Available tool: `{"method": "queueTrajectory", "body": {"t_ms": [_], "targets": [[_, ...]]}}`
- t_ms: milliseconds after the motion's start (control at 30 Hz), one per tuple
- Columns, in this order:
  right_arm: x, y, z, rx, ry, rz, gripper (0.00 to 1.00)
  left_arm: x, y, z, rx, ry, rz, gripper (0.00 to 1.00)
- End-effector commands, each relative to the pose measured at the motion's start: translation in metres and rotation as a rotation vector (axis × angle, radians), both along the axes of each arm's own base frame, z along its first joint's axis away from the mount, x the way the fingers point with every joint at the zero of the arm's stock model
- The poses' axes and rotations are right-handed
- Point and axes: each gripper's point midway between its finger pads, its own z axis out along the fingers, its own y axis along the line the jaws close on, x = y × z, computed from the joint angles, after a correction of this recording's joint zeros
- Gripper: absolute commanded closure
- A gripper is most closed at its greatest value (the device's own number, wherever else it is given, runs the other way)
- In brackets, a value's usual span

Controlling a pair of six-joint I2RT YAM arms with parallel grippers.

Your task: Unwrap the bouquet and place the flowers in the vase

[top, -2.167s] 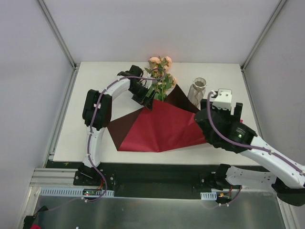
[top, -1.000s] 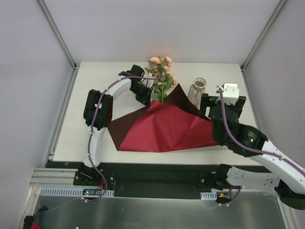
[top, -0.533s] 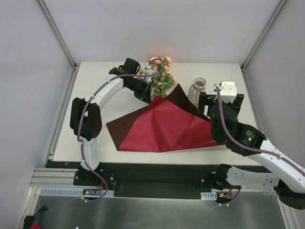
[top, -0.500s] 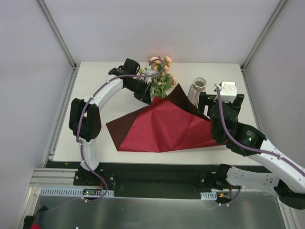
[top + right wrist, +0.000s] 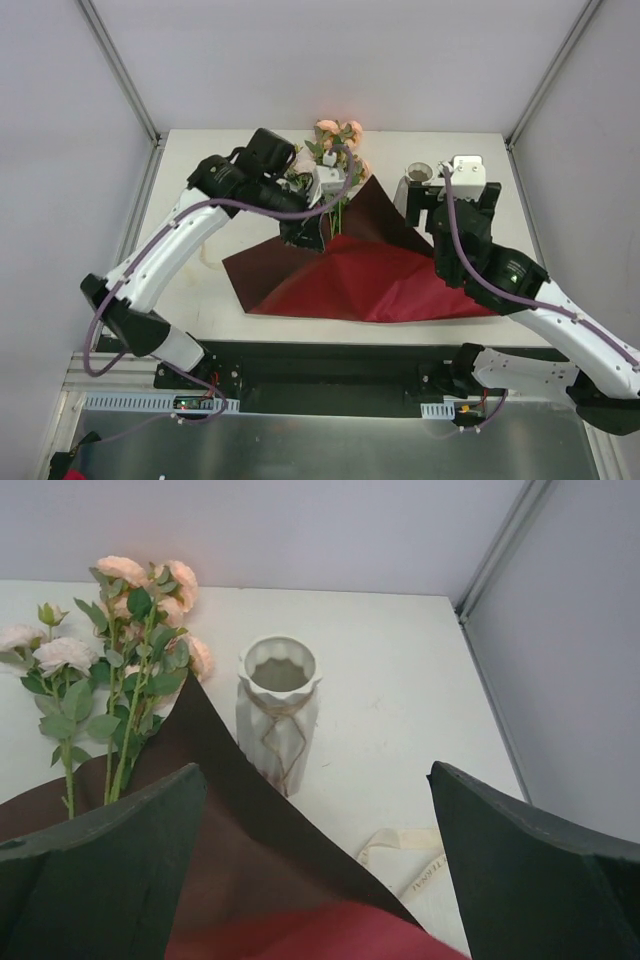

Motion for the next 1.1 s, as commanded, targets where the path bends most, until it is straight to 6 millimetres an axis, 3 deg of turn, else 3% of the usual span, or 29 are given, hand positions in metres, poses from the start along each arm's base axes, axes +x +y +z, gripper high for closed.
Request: {"method": "queueTrajectory", "body": {"t_ms": [0,167,267,367,400,533,633,733,800,833,867,900,933,967,1033,1067], "targets": [[0.015,0.024,0.016,0.049,-0.003,0.072,0.02,-0.084,0.027,0.018,0.062,-0.014,-0.19,1.0],[0.024,0.044,0.011,0.085,0.052,0.144,0.02,-0.145,0.053,0.016,0.063,-0.103,-0.4,1.0],[0.022,0.056,-0.013,0.076,0.144,0.195,0.01,-0.172,0.067,0.014,0.05,-0.133,-0.509,1.0],[0.013,0.072,-0.051,0.112,0.262,0.248,0.03,-0.186,0.072,0.017,0.028,-0.129,-0.565,0.99],[0.008,0.078,-0.071,0.129,0.316,0.265,0.04,-0.185,0.072,0.021,0.025,-0.137,-0.557,0.99],[-0.025,0.112,-0.129,0.168,0.503,0.413,0.09,-0.168,0.07,0.044,0.014,-0.279,-0.513,0.99],[-0.055,0.132,-0.154,0.135,0.572,0.508,0.1,-0.142,0.063,0.055,0.025,-0.398,-0.4,0.98],[-0.095,0.163,-0.162,0.117,0.633,0.717,0.1,-0.116,0.056,0.056,0.032,-0.48,-0.274,0.93],[-0.118,0.17,-0.17,0.055,0.665,0.824,0.1,-0.1,0.053,0.055,0.045,-0.51,-0.193,0.88],[-0.133,0.175,-0.174,0.047,0.711,0.9,0.1,-0.093,0.052,0.054,0.057,-0.513,-0.16,0.83],[-0.143,0.176,-0.178,0.029,0.743,0.952,0.11,-0.086,0.05,0.051,0.071,-0.513,-0.129,0.65],[-0.151,0.176,-0.181,0.023,0.775,0.981,0.11,-0.077,0.052,0.047,0.096,-0.495,-0.082,0.59],[-0.152,0.173,-0.183,0.01,0.781,0.978,0.11,-0.072,0.052,0.044,0.104,-0.481,-0.061,0.52],[-0.146,0.168,-0.18,-0.005,0.758,0.939,0.09,-0.066,0.052,0.038,0.123,-0.457,-0.043,0.37],[-0.115,0.147,-0.176,-0.075,0.676,0.772,0.02,-0.053,0.055,0.019,0.168,-0.41,0.003,0.19],[-0.096,0.139,-0.17,-0.075,0.647,0.698,0.02,-0.047,0.057,0.011,0.189,-0.399,0.019,0.15]]}}
